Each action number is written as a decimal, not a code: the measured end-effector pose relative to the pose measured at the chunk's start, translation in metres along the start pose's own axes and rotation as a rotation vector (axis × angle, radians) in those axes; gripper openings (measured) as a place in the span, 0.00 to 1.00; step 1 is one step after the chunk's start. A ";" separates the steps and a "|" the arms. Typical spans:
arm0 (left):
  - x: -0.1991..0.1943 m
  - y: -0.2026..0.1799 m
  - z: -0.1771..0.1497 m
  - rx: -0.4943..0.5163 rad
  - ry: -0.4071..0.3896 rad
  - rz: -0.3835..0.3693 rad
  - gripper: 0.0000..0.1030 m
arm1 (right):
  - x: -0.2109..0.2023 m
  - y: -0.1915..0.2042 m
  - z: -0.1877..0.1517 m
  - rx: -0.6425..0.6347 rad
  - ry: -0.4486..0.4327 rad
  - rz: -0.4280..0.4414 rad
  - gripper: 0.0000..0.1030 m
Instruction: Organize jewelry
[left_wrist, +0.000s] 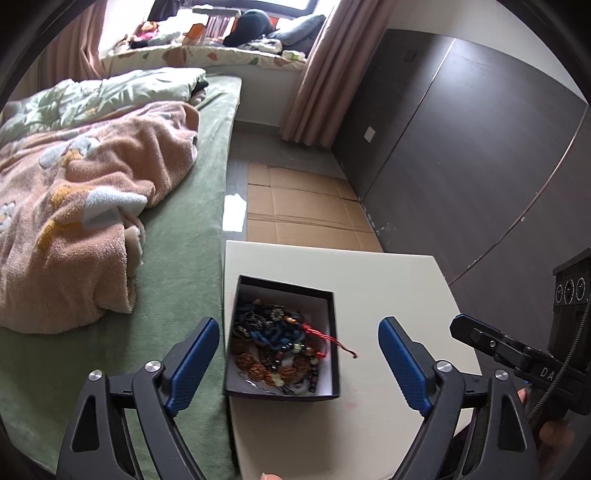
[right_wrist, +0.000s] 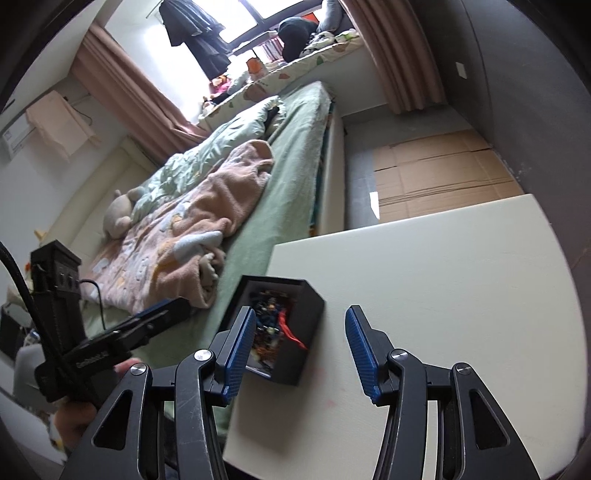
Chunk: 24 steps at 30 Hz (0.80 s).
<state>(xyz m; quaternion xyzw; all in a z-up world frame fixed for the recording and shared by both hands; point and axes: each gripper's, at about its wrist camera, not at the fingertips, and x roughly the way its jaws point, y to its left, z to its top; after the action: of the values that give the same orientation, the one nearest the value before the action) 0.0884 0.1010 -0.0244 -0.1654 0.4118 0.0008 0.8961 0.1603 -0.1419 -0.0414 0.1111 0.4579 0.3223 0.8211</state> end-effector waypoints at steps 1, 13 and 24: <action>-0.004 -0.004 -0.001 0.003 -0.009 0.003 0.88 | -0.004 -0.002 0.000 0.000 0.000 -0.012 0.51; -0.040 -0.042 -0.028 0.059 -0.115 0.053 1.00 | -0.061 -0.026 -0.024 -0.002 -0.077 -0.152 0.90; -0.059 -0.075 -0.046 0.171 -0.195 0.143 1.00 | -0.094 -0.025 -0.043 -0.010 -0.166 -0.191 1.00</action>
<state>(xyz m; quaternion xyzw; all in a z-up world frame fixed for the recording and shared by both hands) 0.0260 0.0245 0.0138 -0.0577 0.3319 0.0454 0.9404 0.1008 -0.2256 -0.0135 0.0892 0.3950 0.2348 0.8837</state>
